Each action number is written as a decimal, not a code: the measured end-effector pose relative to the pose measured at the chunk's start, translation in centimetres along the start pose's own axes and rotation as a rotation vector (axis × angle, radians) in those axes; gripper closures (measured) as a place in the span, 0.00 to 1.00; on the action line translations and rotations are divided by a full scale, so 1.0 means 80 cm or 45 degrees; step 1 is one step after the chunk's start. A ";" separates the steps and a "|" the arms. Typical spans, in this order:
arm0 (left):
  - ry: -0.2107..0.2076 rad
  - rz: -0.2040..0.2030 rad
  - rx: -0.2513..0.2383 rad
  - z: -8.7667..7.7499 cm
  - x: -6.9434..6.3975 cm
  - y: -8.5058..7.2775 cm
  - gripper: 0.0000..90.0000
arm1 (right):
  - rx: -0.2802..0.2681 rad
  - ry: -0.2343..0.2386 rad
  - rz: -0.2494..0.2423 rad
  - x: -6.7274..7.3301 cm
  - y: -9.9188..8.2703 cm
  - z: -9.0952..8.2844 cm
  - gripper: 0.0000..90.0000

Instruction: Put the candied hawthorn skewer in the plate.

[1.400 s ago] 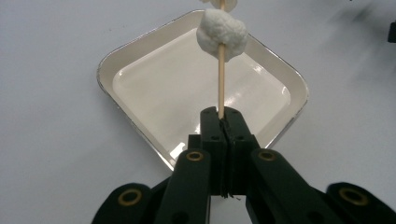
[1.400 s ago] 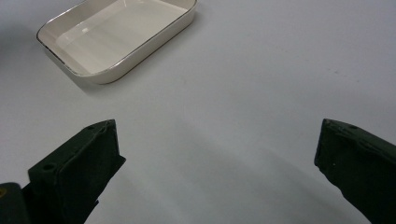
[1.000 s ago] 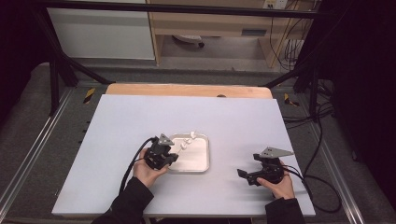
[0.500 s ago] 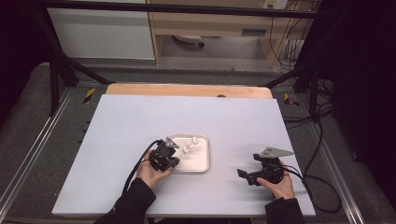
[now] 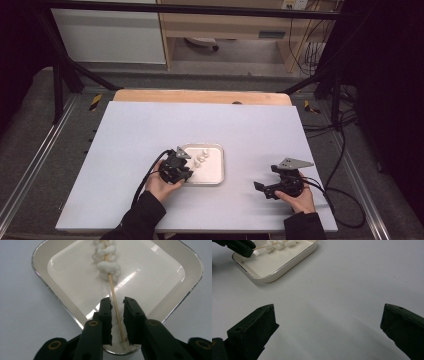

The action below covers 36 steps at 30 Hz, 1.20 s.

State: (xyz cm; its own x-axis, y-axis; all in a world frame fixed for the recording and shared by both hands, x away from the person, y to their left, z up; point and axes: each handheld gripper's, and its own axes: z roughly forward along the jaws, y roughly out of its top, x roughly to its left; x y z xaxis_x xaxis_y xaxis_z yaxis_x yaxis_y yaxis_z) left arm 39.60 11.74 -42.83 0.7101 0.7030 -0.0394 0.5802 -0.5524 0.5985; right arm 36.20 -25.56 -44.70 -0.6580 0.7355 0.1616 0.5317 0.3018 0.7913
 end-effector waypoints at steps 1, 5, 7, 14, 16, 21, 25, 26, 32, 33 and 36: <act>0.002 0.002 -0.009 -0.002 0.001 0.000 0.79 | 0.004 -0.002 -0.002 0.000 0.000 0.000 0.01; 0.008 0.027 -0.044 -0.012 0.006 -0.004 0.67 | -0.001 0.000 0.009 0.000 0.000 -0.001 0.01; 0.001 0.031 -0.066 -0.018 0.010 -0.007 0.59 | -0.003 -0.001 0.006 0.000 0.000 -0.001 0.01; -0.025 0.021 -0.123 -0.040 0.025 -0.024 0.33 | -0.005 -0.003 0.003 -0.001 0.000 -0.001 0.01; -0.024 0.013 -0.128 -0.046 0.030 -0.031 0.27 | -0.004 -0.003 0.005 0.000 0.000 -0.002 0.01; -0.018 -0.015 -0.151 -0.058 0.042 -0.054 0.20 | -0.015 0.002 0.006 -0.001 0.001 -0.003 0.01; -0.011 -0.030 -0.170 -0.066 0.050 -0.075 0.17 | -0.022 0.002 0.017 -0.003 0.000 -0.005 0.01; -0.012 -0.038 -0.178 -0.068 0.053 -0.081 0.16 | -0.022 0.003 0.018 -0.003 0.000 -0.005 0.01; -0.003 -0.088 -0.214 -0.075 0.066 -0.106 0.14 | -0.015 0.004 0.014 -0.004 -0.002 -0.005 0.01; -0.005 -0.095 -0.218 -0.076 0.069 -0.109 0.15 | -0.012 0.003 0.010 -0.004 -0.002 -0.005 0.01; 0.003 -0.105 -0.223 -0.078 0.074 -0.119 0.12 | -0.008 0.006 0.016 -0.004 -0.003 -0.005 0.01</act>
State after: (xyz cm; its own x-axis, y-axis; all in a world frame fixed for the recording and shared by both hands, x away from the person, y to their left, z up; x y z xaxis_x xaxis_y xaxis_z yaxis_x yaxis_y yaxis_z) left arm 35.78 23.97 -43.79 0.6619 0.7439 -0.0925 0.5579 -0.4064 0.7236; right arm 36.06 -26.11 -44.69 -0.6536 0.7364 0.1745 0.5368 0.2886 0.7928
